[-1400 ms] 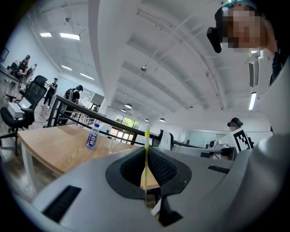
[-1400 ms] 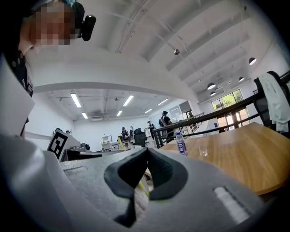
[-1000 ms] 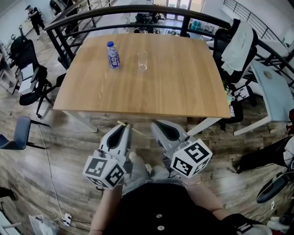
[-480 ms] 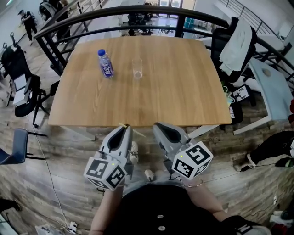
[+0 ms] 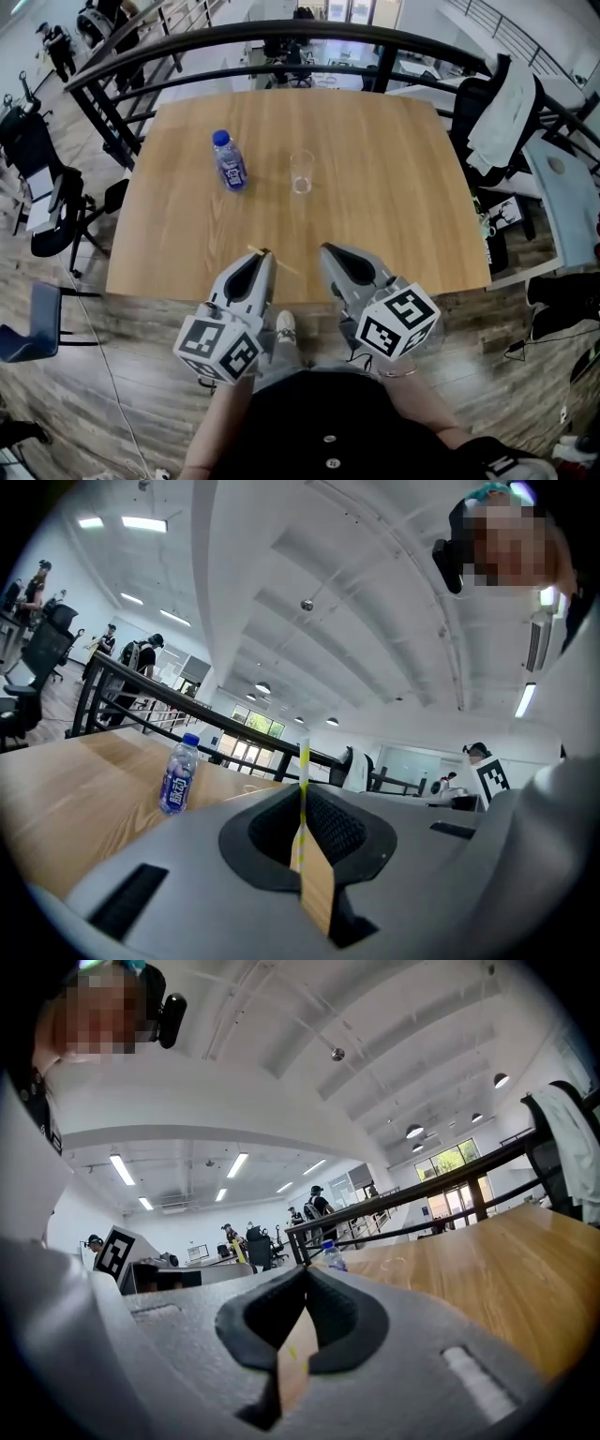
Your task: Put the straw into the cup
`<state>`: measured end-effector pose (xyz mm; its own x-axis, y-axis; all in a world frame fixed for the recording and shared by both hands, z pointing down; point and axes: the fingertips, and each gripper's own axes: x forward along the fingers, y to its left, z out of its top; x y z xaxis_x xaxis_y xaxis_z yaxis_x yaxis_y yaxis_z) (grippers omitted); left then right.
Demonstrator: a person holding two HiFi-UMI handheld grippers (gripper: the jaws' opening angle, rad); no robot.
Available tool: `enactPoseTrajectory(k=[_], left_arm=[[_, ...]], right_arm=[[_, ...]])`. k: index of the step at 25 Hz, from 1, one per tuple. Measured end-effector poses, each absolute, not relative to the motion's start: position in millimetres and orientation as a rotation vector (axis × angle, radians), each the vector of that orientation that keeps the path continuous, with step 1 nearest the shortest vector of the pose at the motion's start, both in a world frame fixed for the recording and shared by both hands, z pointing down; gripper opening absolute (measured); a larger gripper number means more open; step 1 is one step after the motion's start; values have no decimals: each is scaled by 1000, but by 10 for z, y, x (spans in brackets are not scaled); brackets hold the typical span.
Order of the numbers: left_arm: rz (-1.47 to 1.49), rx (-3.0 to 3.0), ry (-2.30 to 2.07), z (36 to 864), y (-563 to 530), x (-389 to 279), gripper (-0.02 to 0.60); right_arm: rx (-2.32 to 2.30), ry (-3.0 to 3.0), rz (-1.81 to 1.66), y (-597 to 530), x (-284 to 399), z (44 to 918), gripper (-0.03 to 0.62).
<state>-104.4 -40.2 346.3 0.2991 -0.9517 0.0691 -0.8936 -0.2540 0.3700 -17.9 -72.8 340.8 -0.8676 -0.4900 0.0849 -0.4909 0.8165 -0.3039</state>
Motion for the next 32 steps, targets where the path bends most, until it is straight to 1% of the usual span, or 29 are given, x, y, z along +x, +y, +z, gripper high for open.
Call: enactPoseTrajectory(k=[8, 12, 23, 32], left_arm=[[-220, 2318, -1585, 3364, -1157, -1549, 32], [-214, 2358, -1518, 3357, -1447, -1672, 32], [-218, 2353, -1433, 3453, -1847, -1814, 32], [-219, 2353, -1440, 3438, -2062, -1796, 32]], right_arm=[[897, -2985, 480, -1396, -741, 3350, -2], [965, -2962, 470, -1647, -880, 3348, -2], [1063, -2906, 510, -1985, -973, 3432, -2], [1073, -2944, 520, -2178, -899, 3373, -2]])
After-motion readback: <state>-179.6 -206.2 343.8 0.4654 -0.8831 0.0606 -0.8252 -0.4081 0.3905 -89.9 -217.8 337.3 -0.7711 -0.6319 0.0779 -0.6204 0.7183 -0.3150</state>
